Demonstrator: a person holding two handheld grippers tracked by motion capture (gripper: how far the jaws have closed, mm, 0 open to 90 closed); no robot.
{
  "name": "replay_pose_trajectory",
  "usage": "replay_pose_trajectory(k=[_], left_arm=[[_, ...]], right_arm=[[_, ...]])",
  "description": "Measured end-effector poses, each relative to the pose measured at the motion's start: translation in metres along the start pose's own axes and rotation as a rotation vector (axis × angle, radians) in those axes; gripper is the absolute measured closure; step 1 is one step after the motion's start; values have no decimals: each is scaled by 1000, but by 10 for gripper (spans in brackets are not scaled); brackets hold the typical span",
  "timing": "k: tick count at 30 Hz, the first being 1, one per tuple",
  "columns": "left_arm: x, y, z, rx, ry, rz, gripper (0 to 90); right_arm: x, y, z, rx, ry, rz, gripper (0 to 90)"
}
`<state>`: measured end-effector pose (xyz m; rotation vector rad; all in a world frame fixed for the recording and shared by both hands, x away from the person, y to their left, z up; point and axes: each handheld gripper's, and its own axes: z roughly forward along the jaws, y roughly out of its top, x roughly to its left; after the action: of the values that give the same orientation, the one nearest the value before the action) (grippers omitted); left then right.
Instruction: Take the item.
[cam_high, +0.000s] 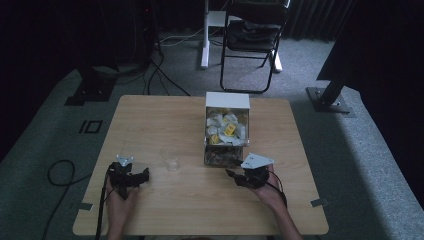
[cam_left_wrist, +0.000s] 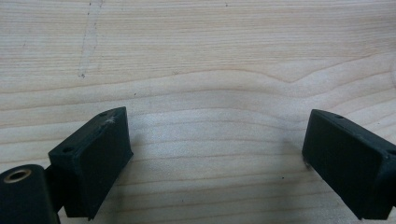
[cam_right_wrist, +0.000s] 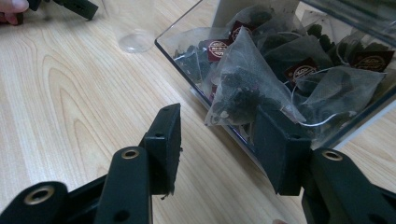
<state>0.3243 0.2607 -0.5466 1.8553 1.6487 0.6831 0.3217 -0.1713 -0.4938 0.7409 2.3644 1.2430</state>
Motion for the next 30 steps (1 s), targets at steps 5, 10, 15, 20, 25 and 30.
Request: replay_pose_trajectory(k=[5,10,15,20,25,30], left_arm=[[0,0,0,0,0,0,84],[0,0,0,0,0,0,84],[0,0,0,0,-1,0,84],[0,0,0,0,0,0,84],[0,0,0,0,0,0,84],[0,0,0,0,-1,0,84]], right_arm=[[-2,2,0,8,18,-4,587],[-1,4,0,23,25,-26,619],[2,2,-4,18,41,-28,654],[7,0,-8,21,58,-36,667],[10,-2,-11,25,72,-39,681],[11,1,-15,3,68,-28,621]])
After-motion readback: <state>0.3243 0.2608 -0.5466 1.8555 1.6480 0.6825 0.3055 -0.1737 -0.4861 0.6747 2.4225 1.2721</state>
